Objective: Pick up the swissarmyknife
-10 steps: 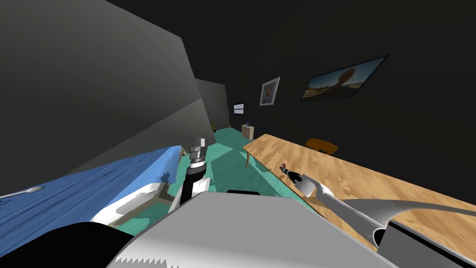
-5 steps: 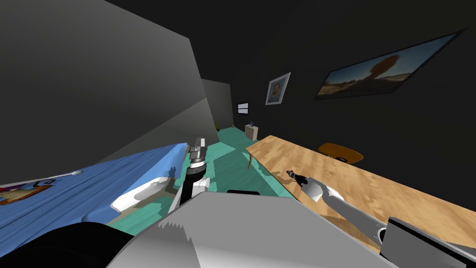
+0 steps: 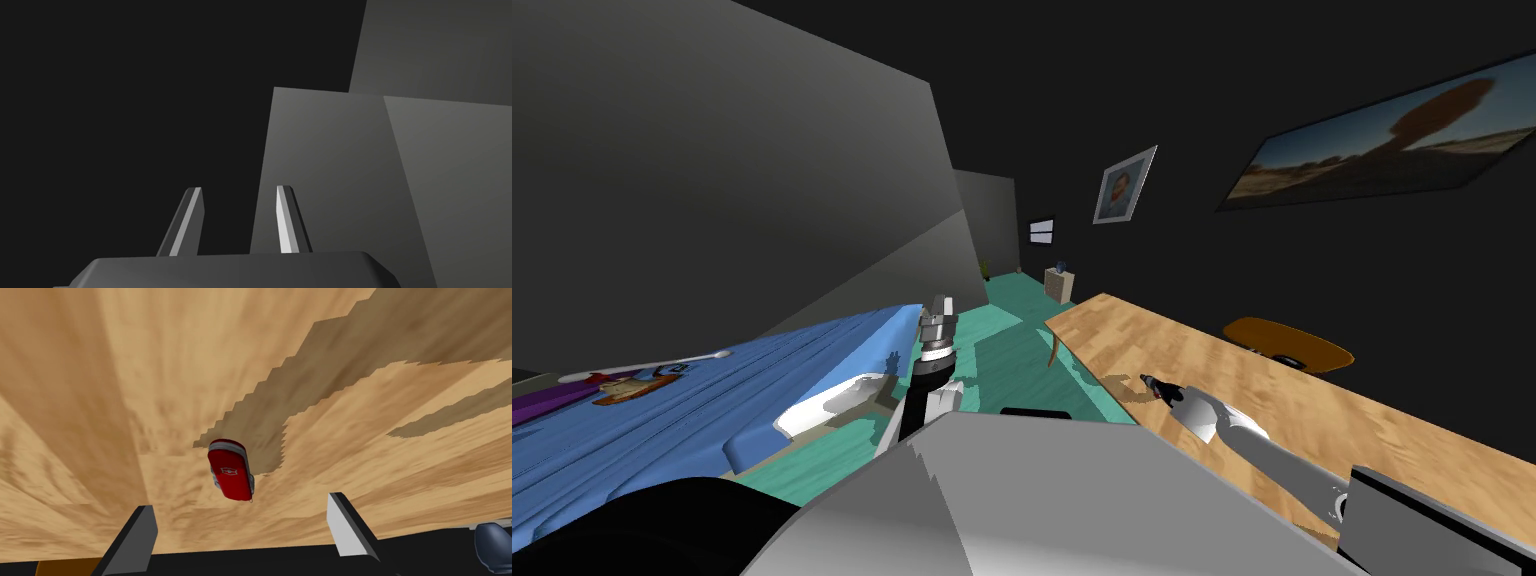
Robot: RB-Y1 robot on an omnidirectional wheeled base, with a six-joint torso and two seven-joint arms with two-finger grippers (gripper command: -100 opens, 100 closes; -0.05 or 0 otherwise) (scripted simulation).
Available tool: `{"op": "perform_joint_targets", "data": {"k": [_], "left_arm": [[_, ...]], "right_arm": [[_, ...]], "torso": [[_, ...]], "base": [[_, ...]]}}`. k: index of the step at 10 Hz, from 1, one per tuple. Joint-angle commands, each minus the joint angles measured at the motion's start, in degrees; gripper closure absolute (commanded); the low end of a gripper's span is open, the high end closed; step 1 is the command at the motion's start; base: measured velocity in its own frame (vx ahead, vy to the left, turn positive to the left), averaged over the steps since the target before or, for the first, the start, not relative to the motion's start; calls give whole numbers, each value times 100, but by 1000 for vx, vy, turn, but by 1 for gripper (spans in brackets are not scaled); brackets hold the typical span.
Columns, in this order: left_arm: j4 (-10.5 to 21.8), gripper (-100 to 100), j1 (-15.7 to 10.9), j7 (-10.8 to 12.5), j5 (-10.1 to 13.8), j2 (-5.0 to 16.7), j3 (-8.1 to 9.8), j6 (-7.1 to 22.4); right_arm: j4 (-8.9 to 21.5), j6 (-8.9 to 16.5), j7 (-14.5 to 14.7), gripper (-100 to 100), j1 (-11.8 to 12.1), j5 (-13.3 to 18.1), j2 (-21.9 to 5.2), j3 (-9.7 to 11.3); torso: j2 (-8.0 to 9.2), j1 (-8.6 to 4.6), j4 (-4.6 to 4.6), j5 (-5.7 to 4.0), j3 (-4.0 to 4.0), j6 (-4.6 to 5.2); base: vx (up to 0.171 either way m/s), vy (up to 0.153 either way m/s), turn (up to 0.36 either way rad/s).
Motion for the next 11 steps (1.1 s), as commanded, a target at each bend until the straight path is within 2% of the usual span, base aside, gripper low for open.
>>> {"op": "perform_joint_targets", "data": {"k": [1,2,3,4,7,8,9,10,11], "left_arm": [[0,0,0,0,0,0,0,0],[0,0,0,0,0,0,0,0],[0,0,0,0,0,0,0,0],[0,0,0,0,0,0,0,0],[0,0,0,0,0,0,1,0],[0,0,0,0,0,0,1,0],[0,0,0,0,0,0,1,0],[0,0,0,0,0,0,0,0],[0,0,0,0,0,0,0,0]], "right_arm": [[180,-9,41,-100,-34,-95,-62,106],[155,-26,20,-100,-26,-38,-17,58],[171,-35,25,0,-29,-44,-21,64],[371,-122,40,-100,-43,104,135,-75],[774,-299,70,-100,-71,400,445,-351],[841,-328,75,-100,-76,450,497,-397],[741,-277,68,-100,-56,405,440,-361],[751,-285,69,100,-56,415,447,-370],[750,-285,69,100,-56,414,446,-369]], "torso": [[0,0,0,0,0,0],[-2,-5,-1,0,-1,2],[8,-2,1,-1,4,4],[16,3,3,0,9,4],[15,-18,2,-4,8,4],[14,-17,2,-4,7,4],[15,-12,2,-3,8,5],[19,-3,3,-1,10,5],[21,2,4,0,11,5]], "base": [[62,-24,125],[25,-15,21],[5,-3,-2],[22,-23,45],[21,-60,46],[16,-41,23],[6,-16,4],[0,0,0],[0,0,0]]}}
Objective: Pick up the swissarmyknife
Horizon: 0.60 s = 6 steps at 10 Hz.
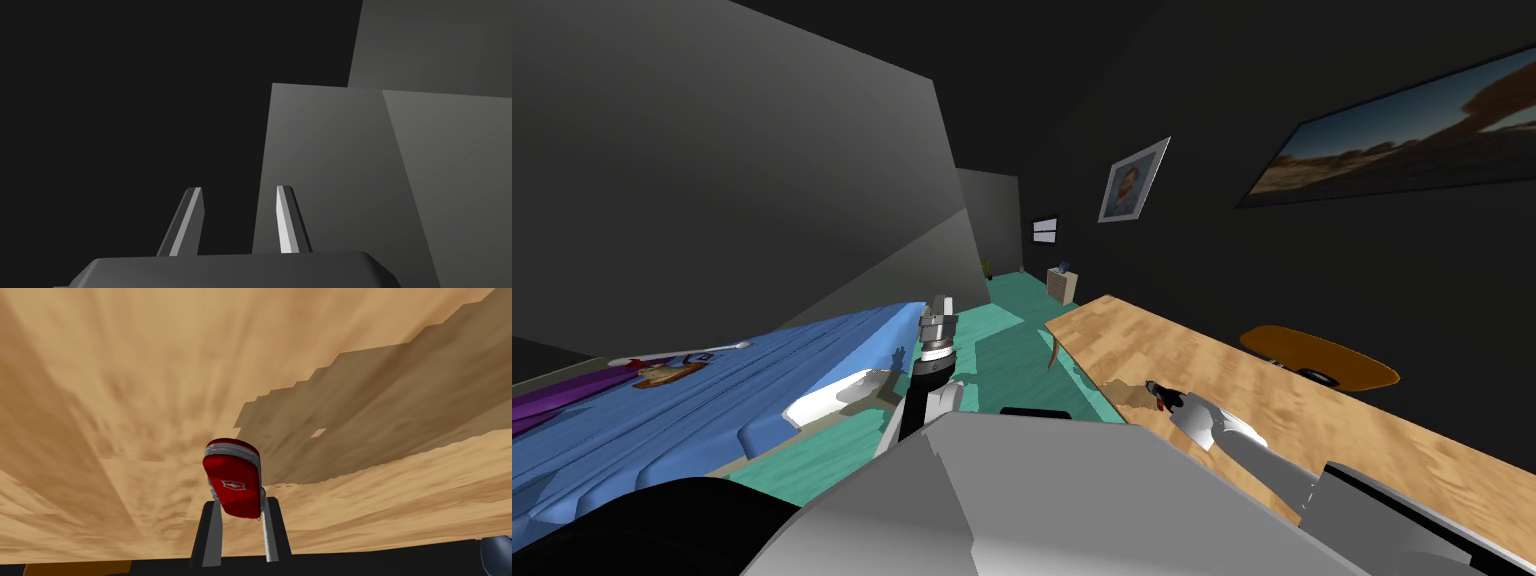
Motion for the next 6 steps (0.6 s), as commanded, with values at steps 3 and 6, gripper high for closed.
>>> {"op": "perform_joint_targets", "data": {"k": [3,6], "left_arm": [[0,0,0,0,0,0,0,0],[0,0,0,0,0,0,0,0]], "right_arm": [[-1,-1,-1,100,-1,-1,1,-1],[-315,130,-26,100,7,-262,-254,248]], "torso": [[-1,-2,-1,0,-1,1],[4,10,-1,2,1,4]], "base": [[0,0,0],[-12,34,-38]]}}
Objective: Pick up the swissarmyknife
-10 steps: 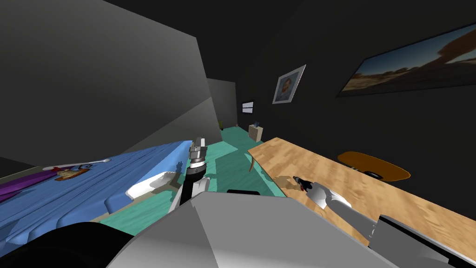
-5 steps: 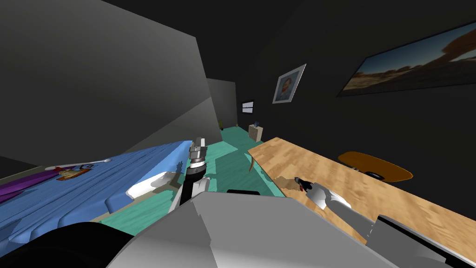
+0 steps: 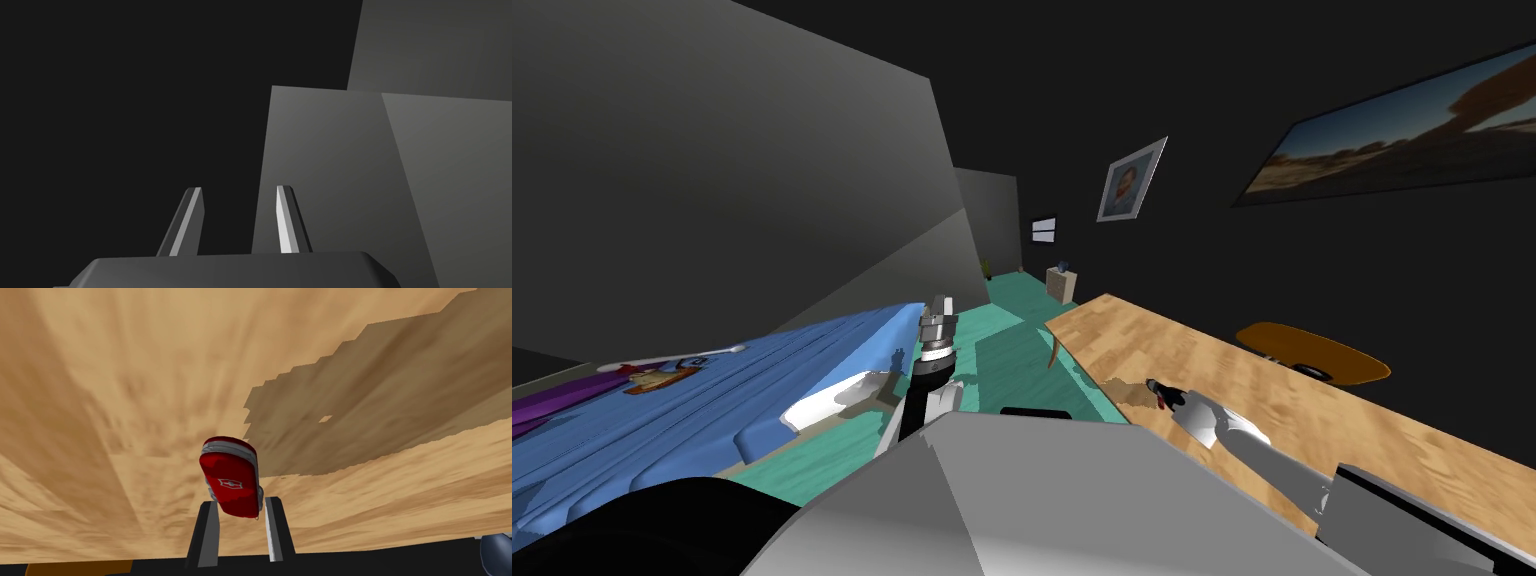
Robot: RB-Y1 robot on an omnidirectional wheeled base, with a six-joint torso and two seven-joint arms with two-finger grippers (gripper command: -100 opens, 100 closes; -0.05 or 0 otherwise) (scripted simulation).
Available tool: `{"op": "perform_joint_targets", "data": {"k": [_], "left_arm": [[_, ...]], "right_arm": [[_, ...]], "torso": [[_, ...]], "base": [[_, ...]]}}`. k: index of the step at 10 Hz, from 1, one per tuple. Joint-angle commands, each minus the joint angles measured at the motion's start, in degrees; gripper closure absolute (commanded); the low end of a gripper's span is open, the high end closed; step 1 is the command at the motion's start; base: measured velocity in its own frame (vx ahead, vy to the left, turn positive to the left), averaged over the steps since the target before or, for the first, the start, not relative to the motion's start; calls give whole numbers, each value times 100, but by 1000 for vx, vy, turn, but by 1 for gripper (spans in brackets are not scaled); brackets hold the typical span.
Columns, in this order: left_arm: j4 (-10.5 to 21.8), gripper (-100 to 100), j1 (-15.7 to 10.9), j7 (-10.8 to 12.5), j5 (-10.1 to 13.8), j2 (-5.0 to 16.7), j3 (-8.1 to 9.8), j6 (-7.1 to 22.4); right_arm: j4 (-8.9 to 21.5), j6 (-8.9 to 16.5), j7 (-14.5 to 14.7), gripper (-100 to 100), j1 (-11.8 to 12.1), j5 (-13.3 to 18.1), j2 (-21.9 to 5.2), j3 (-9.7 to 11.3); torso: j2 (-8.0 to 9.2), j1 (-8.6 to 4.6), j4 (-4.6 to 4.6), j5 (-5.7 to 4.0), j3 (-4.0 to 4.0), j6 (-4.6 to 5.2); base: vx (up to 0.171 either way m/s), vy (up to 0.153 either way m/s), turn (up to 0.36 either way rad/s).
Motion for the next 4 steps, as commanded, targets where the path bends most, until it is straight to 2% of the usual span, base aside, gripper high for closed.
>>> {"op": "perform_joint_targets", "data": {"k": [1,2,3,4], "left_arm": [[0,0,0,0,0,0,0,0],[0,0,0,0,0,0,0,0],[0,0,0,0,0,0,0,0],[0,0,0,0,0,0,0,0]], "right_arm": [[-166,81,-13,100,-13,-175,-152,168],[-300,140,-23,100,-4,-274,-256,260],[-238,100,-19,100,10,-210,-206,193],[-252,109,-23,0,13,-218,-212,202]], "torso": [[0,0,0,0,0,0],[3,4,0,1,1,0],[4,5,0,1,2,0],[-2,-7,0,-1,-1,-1]], "base": [[-27,69,-44],[-29,64,-35],[-13,28,-11],[-3,6,0]]}}
